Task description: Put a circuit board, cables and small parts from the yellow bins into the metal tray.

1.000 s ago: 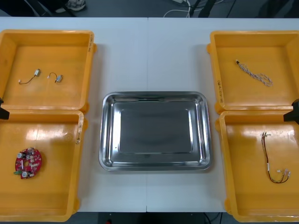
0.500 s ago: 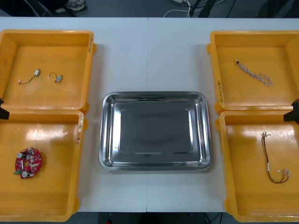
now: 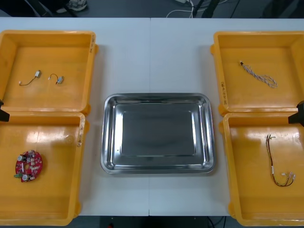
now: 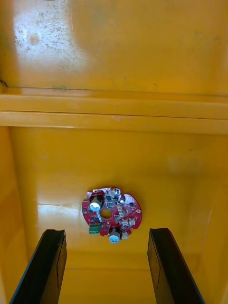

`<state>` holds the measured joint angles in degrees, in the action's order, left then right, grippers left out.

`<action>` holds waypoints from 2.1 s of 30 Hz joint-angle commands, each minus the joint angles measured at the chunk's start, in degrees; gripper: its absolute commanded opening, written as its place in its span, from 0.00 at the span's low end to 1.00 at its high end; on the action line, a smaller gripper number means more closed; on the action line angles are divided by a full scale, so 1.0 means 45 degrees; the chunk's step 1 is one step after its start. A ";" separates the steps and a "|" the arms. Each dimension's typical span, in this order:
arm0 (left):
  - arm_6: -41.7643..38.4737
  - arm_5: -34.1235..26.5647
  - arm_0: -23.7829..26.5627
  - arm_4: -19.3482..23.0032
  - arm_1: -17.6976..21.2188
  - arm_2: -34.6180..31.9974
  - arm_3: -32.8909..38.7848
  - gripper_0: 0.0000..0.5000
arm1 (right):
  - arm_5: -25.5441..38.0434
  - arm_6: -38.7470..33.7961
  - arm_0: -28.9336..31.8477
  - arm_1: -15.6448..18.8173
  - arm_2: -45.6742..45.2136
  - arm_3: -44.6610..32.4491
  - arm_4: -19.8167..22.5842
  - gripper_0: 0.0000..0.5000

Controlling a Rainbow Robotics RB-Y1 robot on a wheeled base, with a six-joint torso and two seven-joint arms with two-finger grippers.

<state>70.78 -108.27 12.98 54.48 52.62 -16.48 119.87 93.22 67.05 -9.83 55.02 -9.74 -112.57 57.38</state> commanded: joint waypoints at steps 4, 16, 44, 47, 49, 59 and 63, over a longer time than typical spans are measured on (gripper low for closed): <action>0.1536 -0.0101 -0.0190 0.0100 0.0436 -0.0459 0.0336 1.00 | -0.0072 0.0198 0.0115 0.0586 -0.0413 -0.0297 0.0101 1.00; 0.1536 -0.0101 -0.0190 0.0100 0.0436 -0.0459 0.0336 1.00 | -0.0072 0.0198 0.0115 0.0586 -0.0413 -0.0297 0.0101 1.00; 0.1536 -0.0101 -0.0190 0.0100 0.0436 -0.0459 0.0336 1.00 | -0.0072 0.0198 0.0115 0.0586 -0.0413 -0.0297 0.0101 1.00; 0.1536 -0.0101 -0.0190 0.0100 0.0436 -0.0459 0.0336 1.00 | -0.0072 0.0198 0.0115 0.0586 -0.0413 -0.0297 0.0101 1.00; 0.1536 -0.0101 -0.0190 0.0100 0.0436 -0.0459 0.0336 1.00 | -0.0072 0.0198 0.0115 0.0586 -0.0413 -0.0297 0.0101 1.00; 0.1536 -0.0101 -0.0190 0.0100 0.0436 -0.0459 0.0336 1.00 | -0.0072 0.0198 0.0115 0.0586 -0.0413 -0.0297 0.0101 1.00; 0.1536 -0.0101 -0.0190 0.0100 0.0436 -0.0459 0.0336 1.00 | -0.0072 0.0198 0.0115 0.0586 -0.0413 -0.0297 0.0101 1.00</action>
<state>70.80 -108.27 12.98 54.48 52.62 -16.48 119.87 93.22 67.05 -9.83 55.02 -9.74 -112.57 57.38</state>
